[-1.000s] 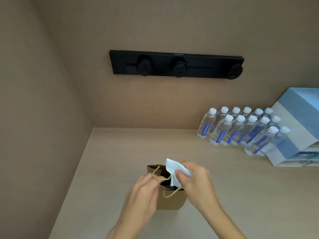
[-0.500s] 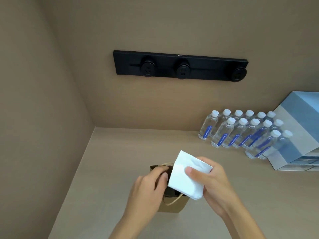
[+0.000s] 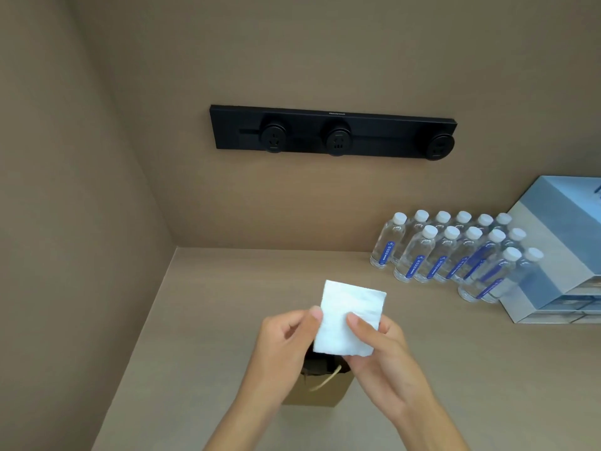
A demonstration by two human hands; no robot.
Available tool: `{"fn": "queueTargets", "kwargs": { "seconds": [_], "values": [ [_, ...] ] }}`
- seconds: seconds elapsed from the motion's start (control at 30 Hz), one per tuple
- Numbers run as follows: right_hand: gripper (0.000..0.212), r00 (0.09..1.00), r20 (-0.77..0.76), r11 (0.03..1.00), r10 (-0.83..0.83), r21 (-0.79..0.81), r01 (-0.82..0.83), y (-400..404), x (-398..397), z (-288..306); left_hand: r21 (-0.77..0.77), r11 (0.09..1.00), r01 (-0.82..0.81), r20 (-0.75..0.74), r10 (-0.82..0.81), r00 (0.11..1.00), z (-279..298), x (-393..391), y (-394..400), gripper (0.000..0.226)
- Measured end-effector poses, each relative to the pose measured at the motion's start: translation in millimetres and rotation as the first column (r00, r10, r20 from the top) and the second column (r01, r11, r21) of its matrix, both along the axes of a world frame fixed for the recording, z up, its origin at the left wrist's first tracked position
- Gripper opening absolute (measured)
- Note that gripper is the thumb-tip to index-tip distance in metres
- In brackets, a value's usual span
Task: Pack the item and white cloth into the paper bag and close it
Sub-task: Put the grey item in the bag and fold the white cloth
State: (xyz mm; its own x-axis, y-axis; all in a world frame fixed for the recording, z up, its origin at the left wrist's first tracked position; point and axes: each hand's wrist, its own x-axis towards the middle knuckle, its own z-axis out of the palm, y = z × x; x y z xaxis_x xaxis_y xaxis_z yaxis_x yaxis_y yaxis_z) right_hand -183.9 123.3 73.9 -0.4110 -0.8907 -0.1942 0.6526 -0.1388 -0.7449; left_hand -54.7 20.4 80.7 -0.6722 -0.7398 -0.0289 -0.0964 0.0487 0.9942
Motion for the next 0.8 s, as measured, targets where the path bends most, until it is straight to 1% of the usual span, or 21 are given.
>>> {"fn": "queueTargets", "kwargs": {
  "seconds": [0.03, 0.07, 0.1, 0.13, 0.17, 0.2, 0.23, 0.3, 0.33, 0.4, 0.47, 0.5, 0.53, 0.57, 0.63, 0.7, 0.73, 0.8],
  "values": [
    [0.036, 0.999, -0.038, 1.000, -0.003, 0.030, 0.005, 1, -1, -1, -0.137, 0.990, -0.028, 0.061, 0.036, 0.997, -8, 3, -3, 0.042],
    [0.035, 0.995, -0.095, 0.998, 0.021, 0.066, -0.015, 1, -1, -1, -0.292, 0.956, -0.035, 0.135, 0.077, 0.988, -16, 6, -6, 0.033],
    [0.033, 0.979, -0.188, 0.991, 0.073, 0.126, -0.049, 1, 0, -2, -0.412, 0.911, -0.009, 0.217, 0.108, 0.970, -25, 10, -9, 0.023],
    [0.030, 0.940, -0.307, 0.974, 0.148, 0.211, -0.085, 1, 1, -2, -0.469, 0.882, 0.046, 0.308, 0.114, 0.945, -32, 12, -10, 0.019],
    [0.028, 0.873, -0.431, 0.944, 0.228, 0.316, -0.091, 0, 4, -2, -0.476, 0.873, 0.105, 0.390, 0.102, 0.915, -38, 14, -10, 0.020],
    [0.026, 0.807, -0.514, 0.910, 0.290, 0.409, -0.067, -1, 6, -2, -0.463, 0.874, 0.148, 0.452, 0.089, 0.887, -44, 14, -8, 0.019],
    [0.025, 0.760, -0.566, 0.876, 0.320, 0.481, -0.011, -3, 9, -3, -0.444, 0.881, 0.166, 0.490, 0.083, 0.868, -50, 14, -6, 0.017],
    [0.023, 0.763, -0.579, 0.840, 0.287, 0.535, 0.091, -6, 11, -4, -0.407, 0.904, 0.128, 0.492, 0.100, 0.865, -54, 12, 0, 0.015],
    [0.021, 0.762, -0.592, 0.828, 0.262, 0.543, 0.138, -7, 12, -4, -0.399, 0.912, 0.100, 0.484, 0.116, 0.868, -55, 12, 1, 0.017],
    [0.017, 0.709, -0.652, 0.799, 0.269, 0.562, 0.214, -7, 14, -4, -0.385, 0.918, 0.096, 0.496, 0.119, 0.860, -55, 11, 2, 0.036],
    [0.004, 0.574, -0.745, 0.771, 0.340, 0.570, 0.284, -6, 16, -4, -0.360, 0.927, 0.108, 0.516, 0.102, 0.850, -54, 12, 3, 0.060],
    [0.017, 0.482, -0.780, 0.754, 0.398, 0.578, 0.312, -4, 16, -4, -0.336, 0.935, 0.116, 0.537, 0.089, 0.839, -52, 13, 3, 0.068],
    [0.025, 0.405, -0.787, 0.731, 0.466, 0.600, 0.325, -3, 16, -4, -0.289, 0.949, 0.127, 0.570, 0.064, 0.819, -51, 14, 3, 0.074],
    [0.022, 0.348, -0.773, 0.706, 0.530, 0.630, 0.324, -2, 15, -4, -0.219, 0.965, 0.140, 0.610, 0.024, 0.792, -49, 16, 3, 0.079],
    [0.005, 0.265, -0.683, 0.618, 0.681, 0.730, 0.293, -5, 16, -1, -0.088, 0.981, 0.170, 0.670, -0.068, 0.739, -46, 19, 6, 0.085],
    [0.006, 0.180, -0.560, 0.507, 0.809, 0.819, 0.269, -14, 16, -2, -0.056, 0.978, 0.200, 0.675, -0.111, 0.730, -49, 20, 10, 0.090],
    [0.005, 0.169, -0.514, 0.467, 0.841, 0.848, 0.251, -20, 17, -4, -0.064, 0.975, 0.212, 0.657, -0.119, 0.745, -52, 20, 11, 0.094],
    [0.004, 0.227, -0.423, 0.391, 0.877, 0.904, 0.173, -33, 21, -6, -0.069, 0.972, 0.225, 0.603, -0.139, 0.786, -58, 22, 15, 0.101]
  ]
}}
